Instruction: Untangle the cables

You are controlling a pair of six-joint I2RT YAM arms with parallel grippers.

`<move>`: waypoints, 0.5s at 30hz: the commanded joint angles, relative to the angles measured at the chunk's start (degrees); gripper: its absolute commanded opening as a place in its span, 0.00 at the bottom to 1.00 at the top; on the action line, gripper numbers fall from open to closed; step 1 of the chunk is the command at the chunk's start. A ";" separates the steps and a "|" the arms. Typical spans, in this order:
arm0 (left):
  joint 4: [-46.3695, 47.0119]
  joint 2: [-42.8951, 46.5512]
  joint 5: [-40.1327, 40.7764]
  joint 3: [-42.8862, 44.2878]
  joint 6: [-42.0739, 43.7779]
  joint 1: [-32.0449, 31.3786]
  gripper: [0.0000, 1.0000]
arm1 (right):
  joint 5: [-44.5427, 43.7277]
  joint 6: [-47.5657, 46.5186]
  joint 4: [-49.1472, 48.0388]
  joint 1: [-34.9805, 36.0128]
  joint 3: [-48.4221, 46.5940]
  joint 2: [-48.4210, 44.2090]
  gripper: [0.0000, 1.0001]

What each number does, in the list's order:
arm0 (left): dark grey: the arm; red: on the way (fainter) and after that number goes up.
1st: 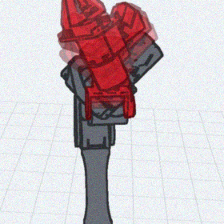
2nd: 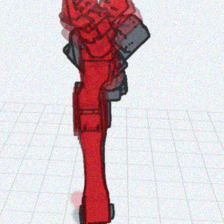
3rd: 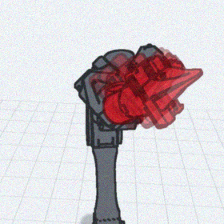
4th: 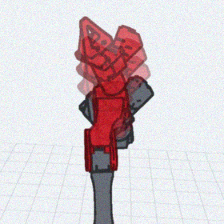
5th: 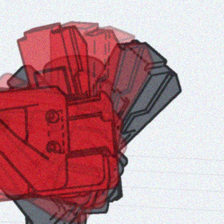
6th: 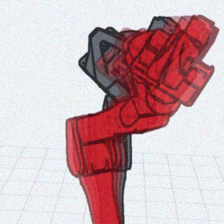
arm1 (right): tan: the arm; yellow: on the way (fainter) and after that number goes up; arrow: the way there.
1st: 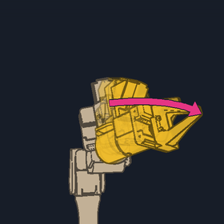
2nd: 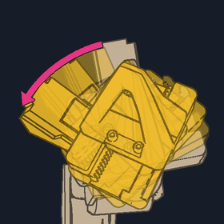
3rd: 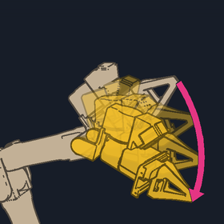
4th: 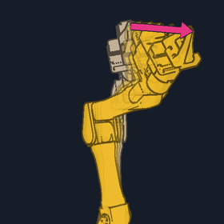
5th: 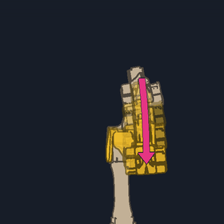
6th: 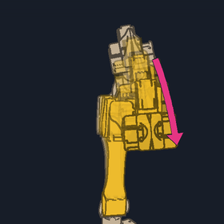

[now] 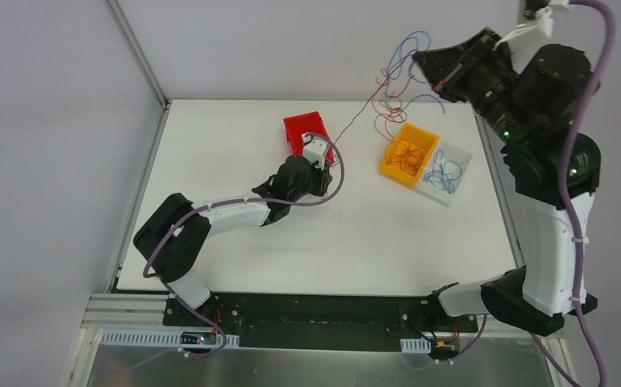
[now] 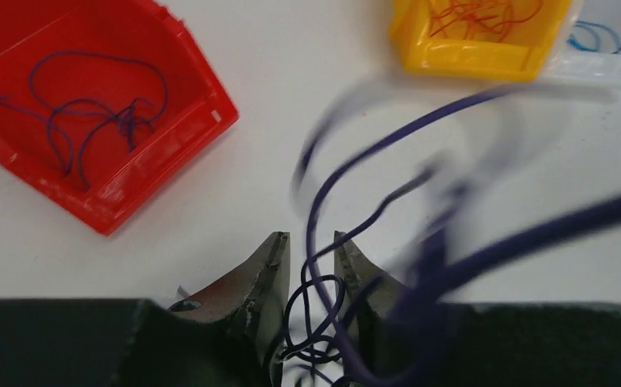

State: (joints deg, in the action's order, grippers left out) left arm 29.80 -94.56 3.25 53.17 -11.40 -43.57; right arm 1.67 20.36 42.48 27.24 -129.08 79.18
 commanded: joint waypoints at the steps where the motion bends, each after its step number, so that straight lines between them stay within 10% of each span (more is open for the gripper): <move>1: -5.44 4.14 11.18 -3.73 -2.64 0.17 0.24 | -16.69 -4.69 0.17 -1.68 -5.69 -2.75 0.00; 12: -15.76 16.69 12.75 -15.62 -9.70 8.39 0.17 | -26.86 -7.68 -2.68 -1.94 7.53 -10.07 0.00; 15: -20.45 17.22 13.97 -15.23 -11.90 10.68 0.00 | -29.68 -7.85 -2.18 -2.01 9.37 -10.28 0.00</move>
State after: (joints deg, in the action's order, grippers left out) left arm 16.47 -78.87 14.55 38.63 -18.96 -35.24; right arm -22.98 13.82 42.96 25.67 -121.54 68.69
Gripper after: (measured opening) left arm 0.099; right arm 0.008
